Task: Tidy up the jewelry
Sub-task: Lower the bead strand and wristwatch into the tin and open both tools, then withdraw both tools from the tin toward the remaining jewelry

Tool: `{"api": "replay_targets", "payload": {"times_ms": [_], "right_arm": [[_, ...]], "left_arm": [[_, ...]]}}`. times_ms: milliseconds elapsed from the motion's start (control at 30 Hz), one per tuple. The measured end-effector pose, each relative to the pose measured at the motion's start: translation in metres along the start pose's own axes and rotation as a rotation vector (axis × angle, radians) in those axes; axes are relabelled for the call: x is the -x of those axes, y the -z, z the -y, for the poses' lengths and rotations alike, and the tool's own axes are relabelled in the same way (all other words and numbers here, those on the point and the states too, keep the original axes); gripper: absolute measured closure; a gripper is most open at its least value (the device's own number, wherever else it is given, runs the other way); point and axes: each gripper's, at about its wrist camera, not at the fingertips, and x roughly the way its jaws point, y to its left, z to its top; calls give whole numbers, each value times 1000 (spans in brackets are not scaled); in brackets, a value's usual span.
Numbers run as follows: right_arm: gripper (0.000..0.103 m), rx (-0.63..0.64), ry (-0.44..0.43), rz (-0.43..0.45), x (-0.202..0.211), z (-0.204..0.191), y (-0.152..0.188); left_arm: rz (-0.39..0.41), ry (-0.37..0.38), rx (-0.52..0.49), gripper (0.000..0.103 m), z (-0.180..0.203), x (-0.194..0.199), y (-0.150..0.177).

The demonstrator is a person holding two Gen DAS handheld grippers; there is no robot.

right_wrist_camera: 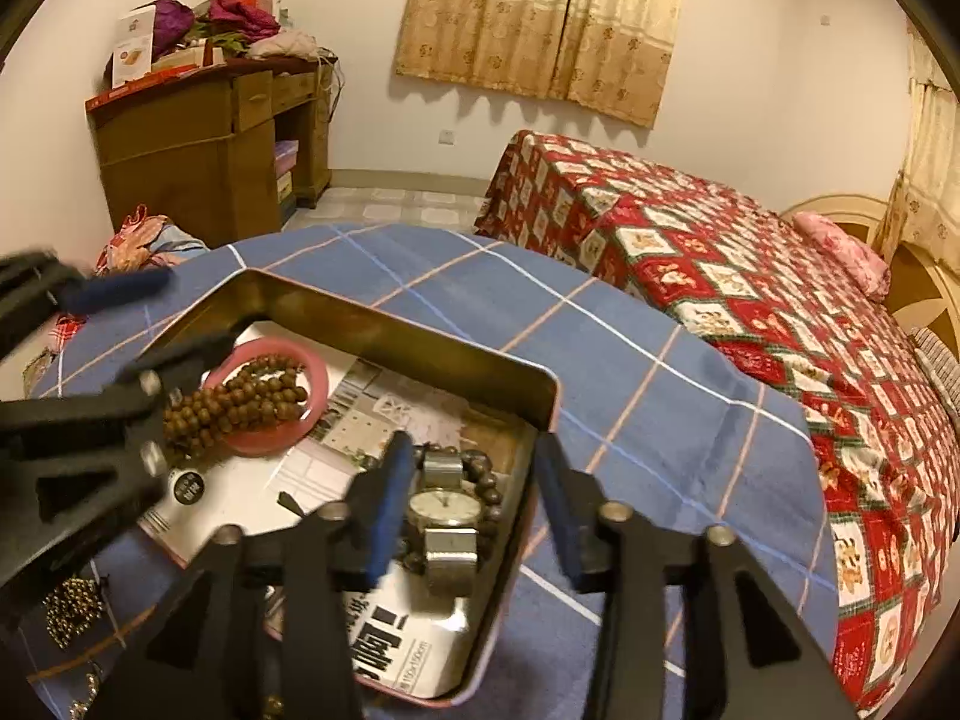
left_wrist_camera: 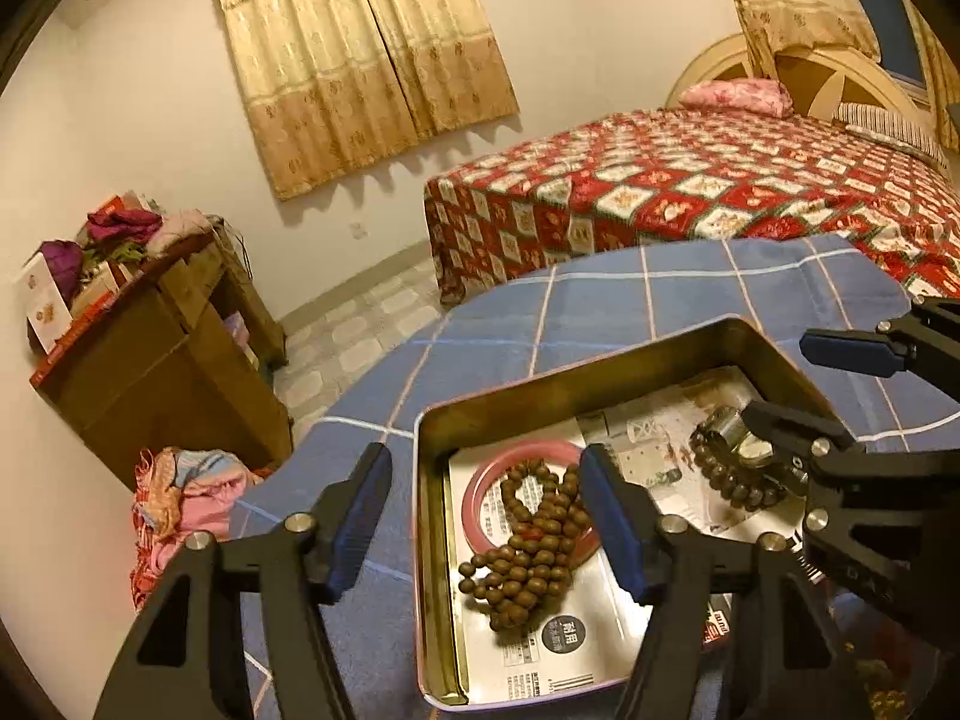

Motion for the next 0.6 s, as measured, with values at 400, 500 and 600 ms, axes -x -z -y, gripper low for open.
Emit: {"api": "replay_targets", "payload": {"times_ms": [400,500,600], "right_arm": [[40,-31,15,10,17,12,12],[39,-65,13,7,29,18,18],[39,-86,13,-2,41,23,29]], "left_arm": [[-9,-32,35,37,-10,9,1],[0,-43,66,37,-23,23,7],[-14,-64,96,37,-35,36,21]]}}
